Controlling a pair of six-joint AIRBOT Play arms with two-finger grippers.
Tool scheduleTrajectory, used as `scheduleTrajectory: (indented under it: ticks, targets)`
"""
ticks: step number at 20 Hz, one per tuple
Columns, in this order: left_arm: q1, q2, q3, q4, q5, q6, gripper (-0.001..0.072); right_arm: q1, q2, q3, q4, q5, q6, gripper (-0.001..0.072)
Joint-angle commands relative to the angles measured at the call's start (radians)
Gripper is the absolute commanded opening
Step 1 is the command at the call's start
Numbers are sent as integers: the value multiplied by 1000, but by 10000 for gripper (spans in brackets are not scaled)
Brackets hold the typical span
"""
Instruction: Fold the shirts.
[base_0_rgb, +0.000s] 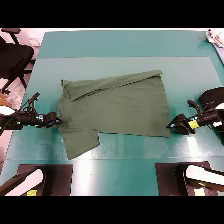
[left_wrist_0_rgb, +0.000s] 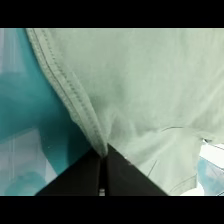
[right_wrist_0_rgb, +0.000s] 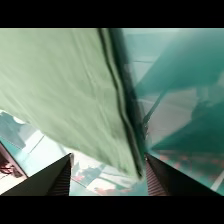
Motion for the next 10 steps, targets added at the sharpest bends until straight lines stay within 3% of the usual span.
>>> scheduleTrajectory:
  ticks: [1, 3, 6, 7, 10]
  targets:
    - [0, -1, 1, 0, -11, 0, 30, 83, -5, -2, -9, -64, 0, 515]
    - [0, -1, 1, 0, -21, 0, 30, 125, -5, -2, -9, -78, 10, 474]
    - [0, -1, 1, 0, -35, 0, 30, 173, -5, -2, -8, -80, 10, 192]
    - [0, 0, 1, 0, -44, 0, 30, 185, -5, -1, -6, -78, 10, 19]
    - [0, 30, 19, -15, -88, 21, 28, 199, 29, -1, 127, -65, -33, 23]
